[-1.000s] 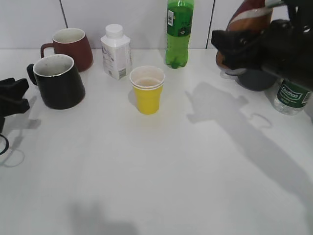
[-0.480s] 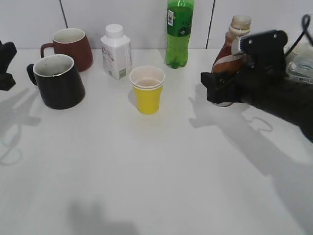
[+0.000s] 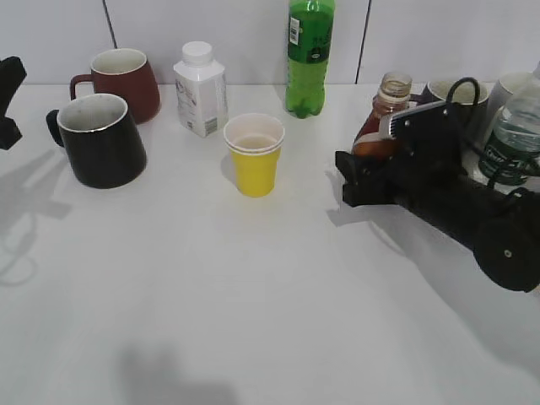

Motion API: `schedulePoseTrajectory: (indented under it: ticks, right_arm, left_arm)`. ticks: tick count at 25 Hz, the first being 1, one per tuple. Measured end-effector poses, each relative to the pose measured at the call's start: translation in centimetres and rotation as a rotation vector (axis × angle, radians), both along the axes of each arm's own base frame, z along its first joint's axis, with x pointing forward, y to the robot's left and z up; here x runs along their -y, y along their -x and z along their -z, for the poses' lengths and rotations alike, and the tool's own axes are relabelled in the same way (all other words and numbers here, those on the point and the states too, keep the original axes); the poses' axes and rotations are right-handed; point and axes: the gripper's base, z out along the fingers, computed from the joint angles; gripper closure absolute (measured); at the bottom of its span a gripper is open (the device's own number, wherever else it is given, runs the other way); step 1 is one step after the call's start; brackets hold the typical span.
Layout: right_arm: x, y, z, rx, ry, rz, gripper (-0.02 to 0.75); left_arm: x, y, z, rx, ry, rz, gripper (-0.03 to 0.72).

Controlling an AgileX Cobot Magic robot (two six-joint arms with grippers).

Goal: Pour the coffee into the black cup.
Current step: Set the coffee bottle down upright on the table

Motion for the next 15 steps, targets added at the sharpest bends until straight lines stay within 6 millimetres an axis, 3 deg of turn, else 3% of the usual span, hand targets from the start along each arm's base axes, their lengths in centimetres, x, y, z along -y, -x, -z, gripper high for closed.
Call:
schedulePoseTrajectory:
  ticks: [11,15]
  right_arm:
    - [0.05,-0.04,0.37,-0.006,-0.002,0.008,0.209]
    - [0.10,-0.02,0.36,-0.029,-0.018,0.018,0.128]
  left_arm:
    - [0.02,0.01,0.00,0.000,-0.001,0.002,0.467]
    - [0.02,0.01,0.00,0.000,-0.001,0.002,0.467]
